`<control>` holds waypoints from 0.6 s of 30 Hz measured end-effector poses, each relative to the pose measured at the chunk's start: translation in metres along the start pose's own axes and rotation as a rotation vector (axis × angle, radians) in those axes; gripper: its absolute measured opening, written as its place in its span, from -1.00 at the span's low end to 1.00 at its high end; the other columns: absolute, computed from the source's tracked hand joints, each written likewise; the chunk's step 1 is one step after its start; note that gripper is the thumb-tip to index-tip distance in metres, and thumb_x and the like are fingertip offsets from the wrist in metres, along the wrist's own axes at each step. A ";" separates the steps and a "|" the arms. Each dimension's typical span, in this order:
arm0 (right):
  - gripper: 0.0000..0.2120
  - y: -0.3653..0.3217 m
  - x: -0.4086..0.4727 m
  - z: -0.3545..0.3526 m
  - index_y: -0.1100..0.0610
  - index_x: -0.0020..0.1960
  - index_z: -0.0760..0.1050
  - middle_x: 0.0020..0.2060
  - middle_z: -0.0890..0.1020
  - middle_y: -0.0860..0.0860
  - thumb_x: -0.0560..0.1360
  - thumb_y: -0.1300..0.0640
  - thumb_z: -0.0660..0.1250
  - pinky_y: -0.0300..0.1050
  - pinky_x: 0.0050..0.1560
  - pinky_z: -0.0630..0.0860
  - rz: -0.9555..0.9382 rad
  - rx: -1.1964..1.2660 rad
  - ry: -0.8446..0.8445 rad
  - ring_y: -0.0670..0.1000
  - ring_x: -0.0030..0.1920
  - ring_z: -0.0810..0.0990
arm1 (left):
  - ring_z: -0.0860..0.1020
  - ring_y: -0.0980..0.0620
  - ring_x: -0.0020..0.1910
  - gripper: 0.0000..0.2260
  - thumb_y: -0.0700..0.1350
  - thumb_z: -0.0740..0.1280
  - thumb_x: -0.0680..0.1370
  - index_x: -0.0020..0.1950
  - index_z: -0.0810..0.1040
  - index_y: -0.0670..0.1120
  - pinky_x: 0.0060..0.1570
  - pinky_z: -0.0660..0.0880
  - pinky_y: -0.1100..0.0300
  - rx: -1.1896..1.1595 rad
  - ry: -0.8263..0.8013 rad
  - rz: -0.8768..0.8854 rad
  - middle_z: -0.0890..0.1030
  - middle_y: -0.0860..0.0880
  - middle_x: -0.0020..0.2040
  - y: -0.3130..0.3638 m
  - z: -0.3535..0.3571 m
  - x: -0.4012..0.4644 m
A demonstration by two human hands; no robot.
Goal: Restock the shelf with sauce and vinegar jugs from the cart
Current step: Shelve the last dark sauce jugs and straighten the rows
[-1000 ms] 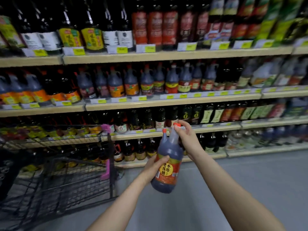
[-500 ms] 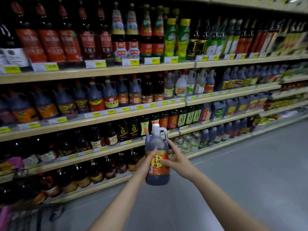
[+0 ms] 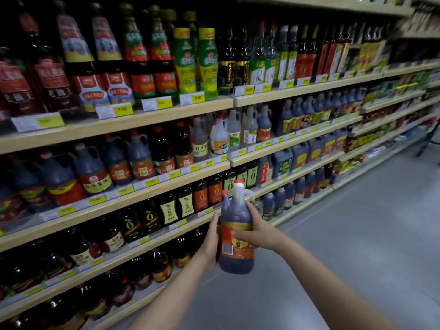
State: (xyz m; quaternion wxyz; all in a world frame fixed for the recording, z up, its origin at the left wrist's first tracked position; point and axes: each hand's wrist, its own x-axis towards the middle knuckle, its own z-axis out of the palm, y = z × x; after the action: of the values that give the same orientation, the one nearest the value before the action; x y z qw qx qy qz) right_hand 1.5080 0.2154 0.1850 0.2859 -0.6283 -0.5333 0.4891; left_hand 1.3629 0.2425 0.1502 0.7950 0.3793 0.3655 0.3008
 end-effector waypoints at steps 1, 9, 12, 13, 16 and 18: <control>-0.03 -0.004 0.014 -0.011 -0.03 0.51 -0.22 0.23 0.39 -0.03 0.41 0.04 0.44 -0.10 -0.02 0.53 0.024 -0.006 0.024 -0.01 0.09 0.50 | 0.67 -0.11 -0.20 -0.42 0.23 -0.09 0.58 0.17 0.52 -0.15 -0.27 0.61 0.11 0.002 -0.014 -0.006 0.69 -0.19 -0.13 0.007 0.001 0.017; -0.05 -0.020 0.099 -0.088 -0.07 0.42 0.06 0.23 0.46 0.06 0.21 -0.12 0.54 -0.01 0.07 0.54 0.126 -0.130 0.303 0.10 0.13 0.53 | 0.66 -0.03 -0.13 -0.43 0.19 -0.14 0.61 0.19 0.50 -0.13 -0.18 0.59 0.17 0.078 -0.087 -0.058 0.68 -0.14 -0.07 0.055 0.018 0.142; -0.11 -0.010 0.120 -0.112 -0.17 0.31 0.13 0.19 0.49 0.04 0.14 -0.04 0.58 0.12 0.08 0.56 0.066 0.009 0.346 0.09 0.07 0.57 | 0.63 0.00 -0.10 -0.46 0.16 -0.16 0.62 0.06 0.56 -0.07 -0.12 0.58 0.19 0.218 -0.038 -0.061 0.63 -0.18 0.04 0.069 0.027 0.180; -0.13 -0.007 0.125 -0.120 -0.19 0.27 0.14 0.18 0.49 0.04 0.13 -0.02 0.59 0.15 0.07 0.57 0.046 0.038 0.367 0.09 0.05 0.58 | 0.61 -0.02 -0.06 -0.46 0.15 -0.17 0.63 0.03 0.57 -0.04 -0.07 0.56 0.17 0.306 -0.031 -0.042 0.61 -0.20 0.09 0.074 0.030 0.190; -0.17 0.000 0.138 -0.147 -0.21 0.26 0.13 0.15 0.49 -0.01 0.18 0.02 0.58 0.11 0.05 0.58 0.019 0.029 0.423 0.06 0.03 0.58 | 0.55 -0.02 0.06 -0.52 0.18 -0.11 0.63 0.07 0.57 0.02 0.05 0.47 0.12 0.731 0.060 0.091 0.60 -0.08 0.11 0.086 0.030 0.223; -0.15 0.007 0.146 -0.169 -0.17 0.31 0.10 0.11 0.47 -0.04 0.23 0.04 0.56 0.00 0.01 0.55 0.002 -0.005 0.447 0.03 0.02 0.55 | 0.55 0.01 0.01 -0.66 0.13 0.03 0.62 0.06 0.54 0.00 0.05 0.49 0.06 1.083 0.139 0.295 0.60 0.00 0.03 0.092 0.023 0.246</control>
State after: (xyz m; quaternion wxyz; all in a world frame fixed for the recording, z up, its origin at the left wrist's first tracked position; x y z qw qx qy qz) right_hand 1.6590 0.3794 0.1947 0.3950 -0.7223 -0.4573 0.3364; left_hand 1.4988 0.4682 0.1496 0.4103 0.7595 0.4624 0.2026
